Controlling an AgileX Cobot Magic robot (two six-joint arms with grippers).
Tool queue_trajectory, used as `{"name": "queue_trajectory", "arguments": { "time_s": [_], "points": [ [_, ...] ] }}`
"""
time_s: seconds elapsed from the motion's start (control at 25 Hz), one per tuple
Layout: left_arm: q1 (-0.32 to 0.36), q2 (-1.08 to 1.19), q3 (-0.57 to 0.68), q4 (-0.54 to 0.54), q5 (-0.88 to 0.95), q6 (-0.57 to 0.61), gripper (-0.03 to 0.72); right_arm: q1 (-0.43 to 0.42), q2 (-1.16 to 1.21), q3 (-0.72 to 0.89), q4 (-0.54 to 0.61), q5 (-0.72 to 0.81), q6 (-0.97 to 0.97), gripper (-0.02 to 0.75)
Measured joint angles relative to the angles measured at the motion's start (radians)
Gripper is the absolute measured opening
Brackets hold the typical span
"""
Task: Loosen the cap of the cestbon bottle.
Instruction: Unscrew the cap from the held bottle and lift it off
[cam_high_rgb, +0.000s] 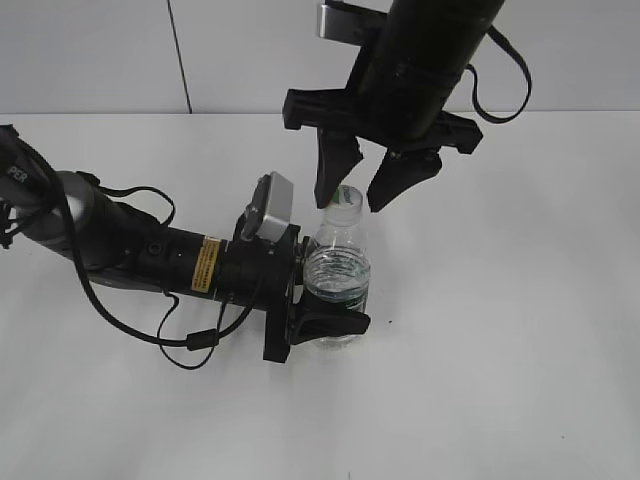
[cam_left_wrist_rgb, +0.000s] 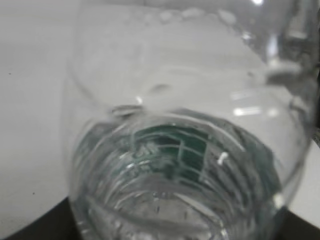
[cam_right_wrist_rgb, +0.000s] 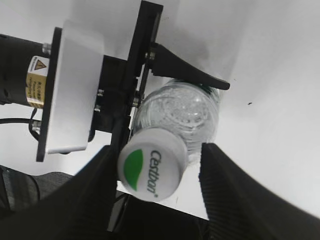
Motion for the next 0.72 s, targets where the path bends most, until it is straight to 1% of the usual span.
{"name": "queue_trajectory", "arguments": {
  "time_s": [0.32, 0.48, 0.6, 0.72],
  "points": [
    [-0.002, 0.000, 0.000, -0.003, 0.002, 0.000, 0.406, 0.002, 0.000, 0.000, 0.000, 0.001, 0.000, 0.341],
    [-0.002, 0.000, 0.000, -0.003, 0.002, 0.000, 0.406, 0.002, 0.000, 0.000, 0.001, -0.001, 0.000, 0.328],
    [-0.002, 0.000, 0.000, -0.003, 0.002, 0.000, 0.406, 0.002, 0.000, 0.000, 0.001, -0.001, -0.001, 0.302],
    [-0.002, 0.000, 0.000, -0.003, 0.005, 0.000, 0.406, 0.002, 0.000, -0.001, 0.001, -0.001, -0.010, 0.302]
  ]
}}
